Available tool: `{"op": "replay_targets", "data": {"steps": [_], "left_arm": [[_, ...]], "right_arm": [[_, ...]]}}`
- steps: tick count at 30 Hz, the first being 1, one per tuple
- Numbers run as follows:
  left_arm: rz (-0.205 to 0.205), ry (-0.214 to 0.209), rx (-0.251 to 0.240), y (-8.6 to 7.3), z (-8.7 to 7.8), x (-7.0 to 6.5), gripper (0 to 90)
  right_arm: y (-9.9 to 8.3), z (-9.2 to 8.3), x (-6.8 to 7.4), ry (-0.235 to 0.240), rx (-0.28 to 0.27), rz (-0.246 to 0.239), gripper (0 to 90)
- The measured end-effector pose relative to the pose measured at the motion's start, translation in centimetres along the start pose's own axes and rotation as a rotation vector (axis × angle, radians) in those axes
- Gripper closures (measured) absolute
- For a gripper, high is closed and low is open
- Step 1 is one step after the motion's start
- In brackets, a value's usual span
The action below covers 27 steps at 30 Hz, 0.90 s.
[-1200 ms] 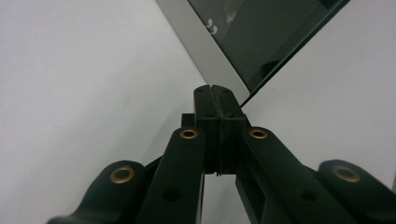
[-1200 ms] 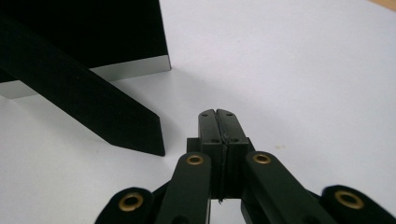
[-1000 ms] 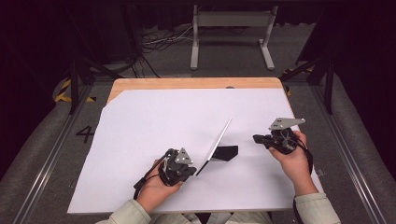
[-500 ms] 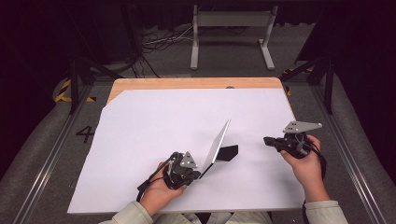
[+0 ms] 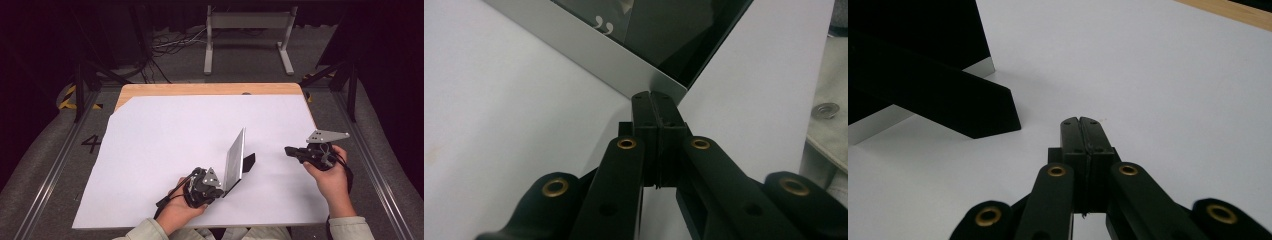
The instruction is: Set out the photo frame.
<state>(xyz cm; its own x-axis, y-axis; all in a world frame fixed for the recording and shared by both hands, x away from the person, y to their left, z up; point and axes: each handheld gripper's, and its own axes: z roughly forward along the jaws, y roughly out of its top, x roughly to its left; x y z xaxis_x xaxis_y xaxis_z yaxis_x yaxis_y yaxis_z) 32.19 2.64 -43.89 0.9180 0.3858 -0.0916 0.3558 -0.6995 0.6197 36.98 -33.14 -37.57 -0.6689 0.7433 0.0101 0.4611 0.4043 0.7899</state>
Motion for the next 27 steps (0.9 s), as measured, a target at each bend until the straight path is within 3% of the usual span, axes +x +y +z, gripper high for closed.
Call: {"op": "replay_targets", "data": {"steps": [13, 27], "left_arm": [[0.042, -0.034, -0.001, 1.5, 1.4, -1.0, 90.0], [0.074, -0.04, -0.003, 2.9, 2.6, -1.9, 90.0]], "right_arm": [[-0.4, -1.1, 0.4, -0.01, -0.005, -0.001, 90.0], [-1.1, -2.5, 0.5, -0.026, -0.009, 0.031, 90.0]]}}
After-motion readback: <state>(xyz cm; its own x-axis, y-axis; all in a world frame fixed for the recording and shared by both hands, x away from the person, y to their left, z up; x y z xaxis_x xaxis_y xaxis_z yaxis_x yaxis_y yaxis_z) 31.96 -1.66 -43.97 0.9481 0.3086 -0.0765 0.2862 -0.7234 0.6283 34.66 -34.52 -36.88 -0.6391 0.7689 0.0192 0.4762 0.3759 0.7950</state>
